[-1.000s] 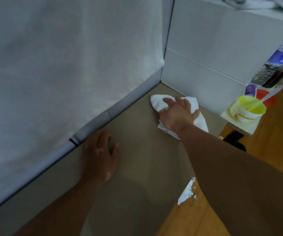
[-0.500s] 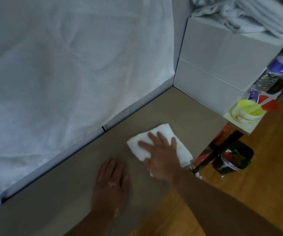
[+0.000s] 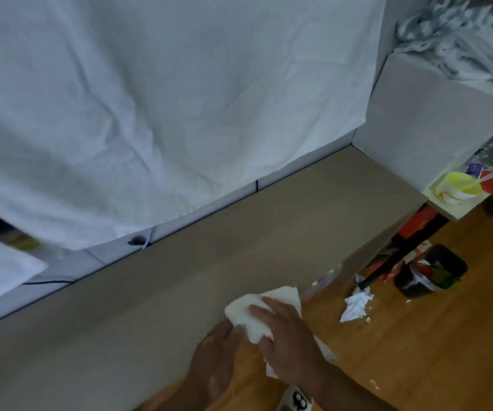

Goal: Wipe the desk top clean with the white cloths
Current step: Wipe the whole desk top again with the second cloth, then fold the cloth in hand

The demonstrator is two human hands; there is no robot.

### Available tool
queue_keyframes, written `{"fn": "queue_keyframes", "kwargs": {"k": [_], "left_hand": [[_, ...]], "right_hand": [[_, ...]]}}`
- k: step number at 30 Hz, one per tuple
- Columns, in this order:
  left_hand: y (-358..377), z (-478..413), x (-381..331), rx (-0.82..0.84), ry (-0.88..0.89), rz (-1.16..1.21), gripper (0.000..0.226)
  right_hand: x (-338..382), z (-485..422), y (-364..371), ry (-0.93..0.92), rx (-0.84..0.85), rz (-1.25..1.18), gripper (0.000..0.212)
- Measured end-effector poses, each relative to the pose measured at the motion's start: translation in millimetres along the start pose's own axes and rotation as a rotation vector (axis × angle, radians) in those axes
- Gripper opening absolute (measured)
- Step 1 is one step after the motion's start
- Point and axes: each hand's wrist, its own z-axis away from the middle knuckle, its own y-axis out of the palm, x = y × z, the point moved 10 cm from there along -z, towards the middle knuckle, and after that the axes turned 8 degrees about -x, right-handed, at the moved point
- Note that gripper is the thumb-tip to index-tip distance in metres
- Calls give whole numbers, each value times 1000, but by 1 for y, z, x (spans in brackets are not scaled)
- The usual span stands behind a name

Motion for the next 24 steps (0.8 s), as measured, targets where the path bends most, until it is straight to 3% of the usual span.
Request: {"fn": "queue_keyframes", "kwargs": {"k": [2, 4, 7, 9, 10, 12, 13, 16, 17, 20, 24], "left_hand": [[-12, 36, 3, 65, -14, 60, 22], [-23, 73, 10, 134, -67, 233, 38], [-62, 116, 24, 86, -172, 559, 42], [-100, 136, 38, -28, -99, 556, 56], [-123, 147, 44, -114, -72, 531, 46], [-157, 169, 49, -210, -66, 546, 21], [-172, 180, 46, -226, -50, 548, 19], [-208, 205, 50, -305, -23, 608, 16], [-216, 211, 52, -334, -27, 628, 18], [-232, 228, 63, -397, -46, 693, 24], [-244, 246, 97, -507, -220, 842, 31]], "right_hand": [[30, 30, 15, -6, -46, -146, 75], [65, 60, 32, -24, -97, -189, 79], [124, 102, 23, -132, -211, -221, 71], [143, 113, 26, -105, -96, -308, 90], [148, 117, 28, -85, -33, -386, 98], [154, 117, 10, -44, -95, -484, 105], [160, 116, 6, -4, -91, -518, 111], [187, 113, 27, 101, 203, -635, 138], [198, 115, 39, 131, 329, -737, 134], [233, 124, 72, 250, 624, -1052, 85], [271, 129, 96, 277, 815, -1082, 57]]}}
